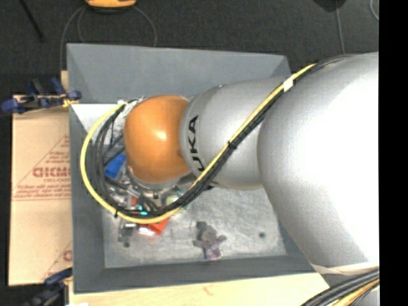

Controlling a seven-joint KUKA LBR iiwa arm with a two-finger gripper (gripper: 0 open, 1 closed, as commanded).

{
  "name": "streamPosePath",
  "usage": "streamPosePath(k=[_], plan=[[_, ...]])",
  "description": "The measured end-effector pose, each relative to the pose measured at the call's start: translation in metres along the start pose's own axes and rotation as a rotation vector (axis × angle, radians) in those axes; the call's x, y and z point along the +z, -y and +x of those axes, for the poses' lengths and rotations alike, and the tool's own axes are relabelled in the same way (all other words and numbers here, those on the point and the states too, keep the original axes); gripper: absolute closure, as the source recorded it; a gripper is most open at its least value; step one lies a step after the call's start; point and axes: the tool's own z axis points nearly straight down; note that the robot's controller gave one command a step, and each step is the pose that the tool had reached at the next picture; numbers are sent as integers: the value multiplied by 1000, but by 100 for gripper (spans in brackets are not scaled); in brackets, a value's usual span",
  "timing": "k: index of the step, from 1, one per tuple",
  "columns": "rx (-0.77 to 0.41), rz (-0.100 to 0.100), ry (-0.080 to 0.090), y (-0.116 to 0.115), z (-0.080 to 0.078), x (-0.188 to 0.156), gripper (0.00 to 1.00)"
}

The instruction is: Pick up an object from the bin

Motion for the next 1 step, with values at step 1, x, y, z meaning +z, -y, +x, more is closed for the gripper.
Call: streamPosePath(k=[1], plan=[[55,-10,20,38,-28,41,0]])
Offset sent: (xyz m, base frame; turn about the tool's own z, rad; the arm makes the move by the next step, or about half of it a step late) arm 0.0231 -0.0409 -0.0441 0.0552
